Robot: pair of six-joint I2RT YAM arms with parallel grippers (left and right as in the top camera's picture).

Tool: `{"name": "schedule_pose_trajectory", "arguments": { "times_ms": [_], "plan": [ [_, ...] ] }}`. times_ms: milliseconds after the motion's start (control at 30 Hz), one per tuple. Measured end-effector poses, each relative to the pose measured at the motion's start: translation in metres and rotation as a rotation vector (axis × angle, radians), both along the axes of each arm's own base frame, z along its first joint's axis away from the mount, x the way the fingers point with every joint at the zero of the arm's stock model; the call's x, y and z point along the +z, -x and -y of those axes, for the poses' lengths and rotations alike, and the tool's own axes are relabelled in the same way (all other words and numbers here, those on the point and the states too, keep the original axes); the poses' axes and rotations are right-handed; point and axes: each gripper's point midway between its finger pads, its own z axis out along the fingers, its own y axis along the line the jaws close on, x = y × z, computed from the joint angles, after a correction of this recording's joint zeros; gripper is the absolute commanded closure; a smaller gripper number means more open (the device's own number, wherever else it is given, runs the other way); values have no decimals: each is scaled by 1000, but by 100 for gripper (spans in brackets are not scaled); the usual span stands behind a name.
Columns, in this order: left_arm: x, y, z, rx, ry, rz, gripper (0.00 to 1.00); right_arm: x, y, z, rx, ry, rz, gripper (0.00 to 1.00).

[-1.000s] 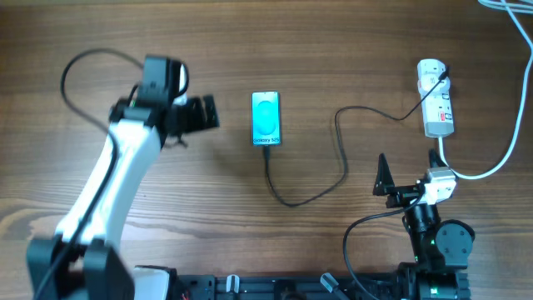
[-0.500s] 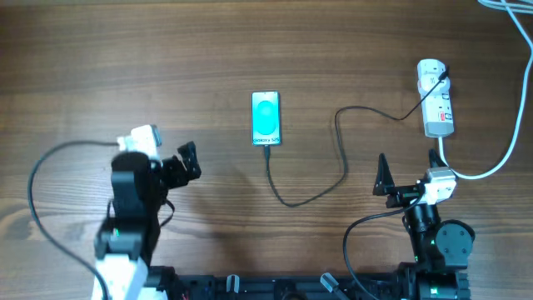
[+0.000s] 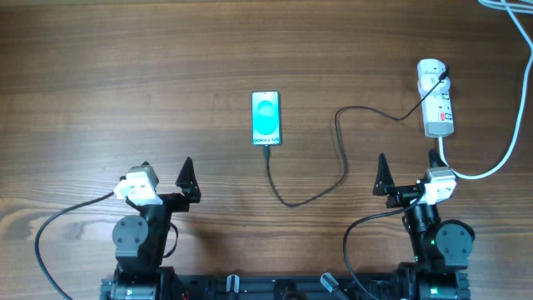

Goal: Plug charger to phone and switch on socket

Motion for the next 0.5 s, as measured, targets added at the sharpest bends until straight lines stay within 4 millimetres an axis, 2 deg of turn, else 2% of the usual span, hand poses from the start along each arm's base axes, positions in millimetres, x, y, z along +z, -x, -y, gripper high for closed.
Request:
{"name": "schedule_pose_trajectory", "arguments": {
  "times_ms": [200,367,500],
  "plan": [
    [16,2,-5,19,-46,108,0,0,0,0,0,0,0,0],
    [17,2,-14,57,-95,112,0,0,0,0,0,0,0,0],
    [17,2,-15,47,-216,115,0,0,0,0,0,0,0,0]
  ]
}}
